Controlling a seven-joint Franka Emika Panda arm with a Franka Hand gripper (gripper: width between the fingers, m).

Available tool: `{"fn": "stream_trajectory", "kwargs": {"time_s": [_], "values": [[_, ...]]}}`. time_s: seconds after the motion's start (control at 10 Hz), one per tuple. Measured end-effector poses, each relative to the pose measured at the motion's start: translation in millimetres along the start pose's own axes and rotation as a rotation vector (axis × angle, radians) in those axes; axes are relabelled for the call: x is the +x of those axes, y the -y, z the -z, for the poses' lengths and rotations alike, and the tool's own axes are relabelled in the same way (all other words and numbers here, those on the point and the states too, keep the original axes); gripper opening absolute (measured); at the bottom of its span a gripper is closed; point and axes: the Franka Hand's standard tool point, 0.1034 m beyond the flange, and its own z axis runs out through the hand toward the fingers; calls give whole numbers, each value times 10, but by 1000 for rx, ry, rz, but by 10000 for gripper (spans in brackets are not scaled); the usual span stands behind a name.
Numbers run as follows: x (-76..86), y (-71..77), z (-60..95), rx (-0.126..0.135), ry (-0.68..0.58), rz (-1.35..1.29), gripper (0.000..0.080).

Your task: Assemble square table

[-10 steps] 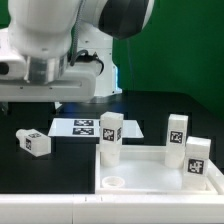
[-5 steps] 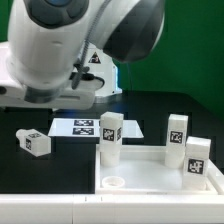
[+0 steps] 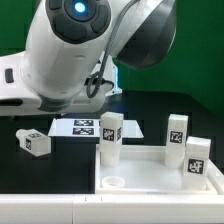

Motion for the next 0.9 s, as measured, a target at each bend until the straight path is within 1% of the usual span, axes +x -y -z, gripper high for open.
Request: {"fn": "stream_trajectory", "kwargs": {"time_s": [0.1, 0.3, 0.4, 0.6, 0.9], "values": [[14, -19, -60, 1, 1, -16, 649], [53, -30, -188, 16, 14, -58, 649], [96, -45, -223, 13, 1, -60, 649], [121, -24, -244, 14, 2, -79, 649], [168, 5, -312, 23, 6, -108, 649]]}}
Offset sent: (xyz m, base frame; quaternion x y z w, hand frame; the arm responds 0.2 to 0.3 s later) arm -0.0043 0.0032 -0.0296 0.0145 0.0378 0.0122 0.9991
